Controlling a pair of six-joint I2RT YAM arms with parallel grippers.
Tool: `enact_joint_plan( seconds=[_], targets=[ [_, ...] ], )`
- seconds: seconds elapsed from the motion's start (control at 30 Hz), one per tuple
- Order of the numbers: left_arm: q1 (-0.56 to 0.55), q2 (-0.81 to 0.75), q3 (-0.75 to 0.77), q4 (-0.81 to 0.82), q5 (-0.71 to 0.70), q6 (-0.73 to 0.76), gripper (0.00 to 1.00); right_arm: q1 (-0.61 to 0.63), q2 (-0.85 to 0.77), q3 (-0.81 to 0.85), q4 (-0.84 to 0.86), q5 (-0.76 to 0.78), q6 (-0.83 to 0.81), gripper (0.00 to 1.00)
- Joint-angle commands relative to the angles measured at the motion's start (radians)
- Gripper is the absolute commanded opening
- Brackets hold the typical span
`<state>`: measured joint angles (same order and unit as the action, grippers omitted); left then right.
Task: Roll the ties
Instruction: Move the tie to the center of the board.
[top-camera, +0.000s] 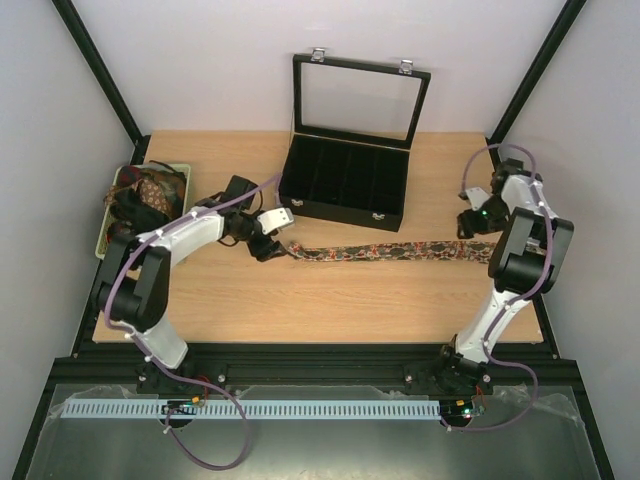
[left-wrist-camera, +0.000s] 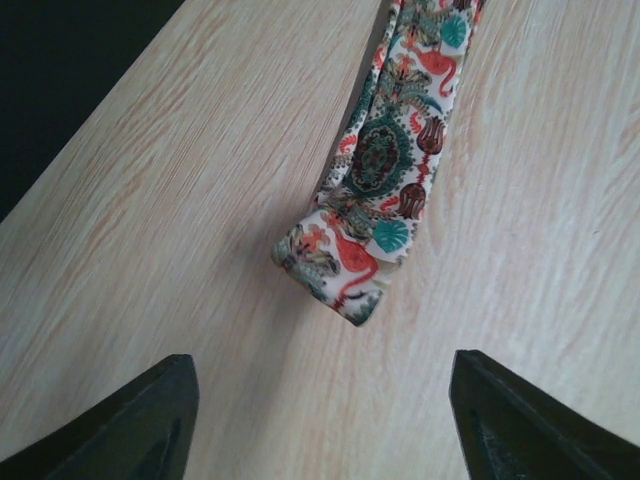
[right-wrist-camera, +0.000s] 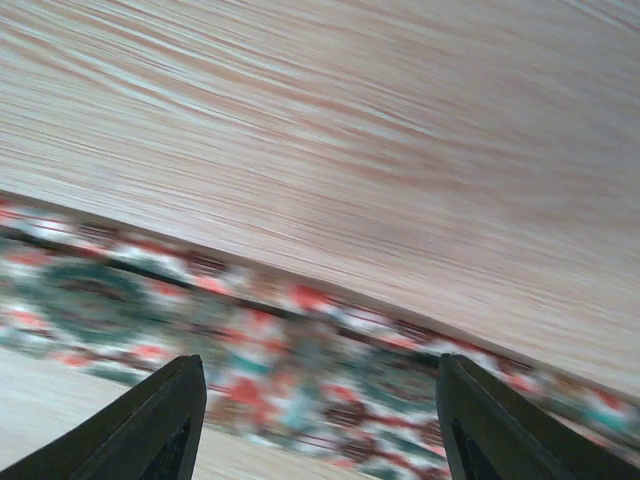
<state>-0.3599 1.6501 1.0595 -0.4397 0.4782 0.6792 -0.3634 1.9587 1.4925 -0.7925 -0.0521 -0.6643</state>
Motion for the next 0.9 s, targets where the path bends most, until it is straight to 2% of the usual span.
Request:
enact_joint_plan(
  seconds=[0.0, 0.1, 0.27, 0.37, 0.53, 0.73, 0.87],
  targets=[
    [-0.025, 0.077, 0.067, 0.039, 0.002, 0.044, 0.67, 0.085, -0.070, -0.032, -0.117, -0.167, 0.110, 0.64],
    [-0.054, 0.115, 0.080, 0.084, -0.049, 0.019, 0.55, 0.112, -0.073, -0.058, -0.103, -0.219, 0.173, 0.61],
    [-0.082, 0.142, 0.073, 0.125, -0.067, 0.013, 0.42, 0.115, -0.051, -0.108, -0.075, -0.247, 0.240, 0.55],
    [-0.095, 0.156, 0.063, 0.146, -0.077, 0.005, 0.36, 0.114, -0.049, -0.162, -0.038, -0.224, 0.250, 0.51],
    [-0.090, 0.238, 0.075, 0.143, -0.195, -0.061, 0.28, 0.113, -0.029, -0.240, 0.026, -0.119, 0.228, 0.48],
    [-0.089, 0.215, -0.015, 0.127, -0.223, -0.026, 0.25, 0.103, -0.010, -0.298, 0.069, -0.015, 0.183, 0.46],
    [-0.156, 0.181, -0.044, 0.089, -0.169, -0.032, 0.25, 0.060, -0.022, -0.324, 0.068, 0.036, 0.127, 0.46]
  ],
)
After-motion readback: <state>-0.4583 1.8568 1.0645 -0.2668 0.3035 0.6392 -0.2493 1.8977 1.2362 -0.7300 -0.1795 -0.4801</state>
